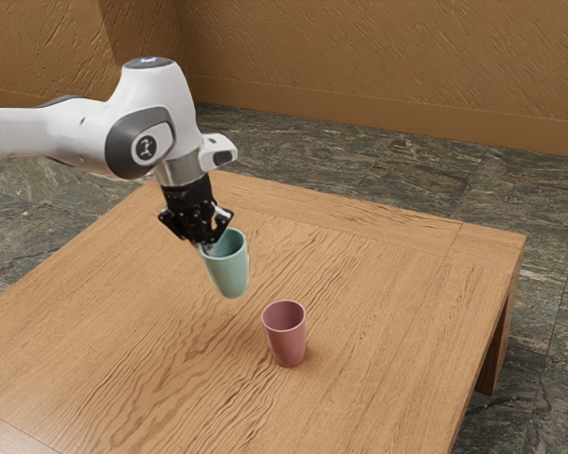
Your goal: Place the right cup onto the left cup
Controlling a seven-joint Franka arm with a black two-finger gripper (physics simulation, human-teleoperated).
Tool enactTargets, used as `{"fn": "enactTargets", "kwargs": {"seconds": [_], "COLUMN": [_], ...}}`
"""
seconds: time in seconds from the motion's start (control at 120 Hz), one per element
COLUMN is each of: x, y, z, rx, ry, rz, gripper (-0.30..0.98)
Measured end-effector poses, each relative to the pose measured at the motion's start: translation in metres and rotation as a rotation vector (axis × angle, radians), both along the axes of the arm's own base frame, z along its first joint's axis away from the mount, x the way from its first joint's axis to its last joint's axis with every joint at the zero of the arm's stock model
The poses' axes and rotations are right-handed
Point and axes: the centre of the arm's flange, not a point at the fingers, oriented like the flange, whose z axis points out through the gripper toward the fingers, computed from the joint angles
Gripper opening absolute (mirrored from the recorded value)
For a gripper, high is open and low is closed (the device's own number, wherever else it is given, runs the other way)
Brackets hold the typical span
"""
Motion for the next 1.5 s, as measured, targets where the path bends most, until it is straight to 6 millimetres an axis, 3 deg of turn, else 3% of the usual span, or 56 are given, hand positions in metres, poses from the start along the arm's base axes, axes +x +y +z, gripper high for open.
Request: {"fn": "enactTargets", "kwargs": {"seconds": [0.308,0.483,0.7,1.5], "x": [0.004,0.006,0.015,0.027], "y": [-0.058,-0.089,-0.082,-0.091], "z": [0.002,-0.007,-0.017,-0.043], "rx": [0.008,0.016,0.016,0.002], "ry": [0.028,0.043,0.057,0.065], "rz": [0.006,-0.011,0.028,0.058], "gripper": [-0.10,-0.10,-0.10,-0.10]}}
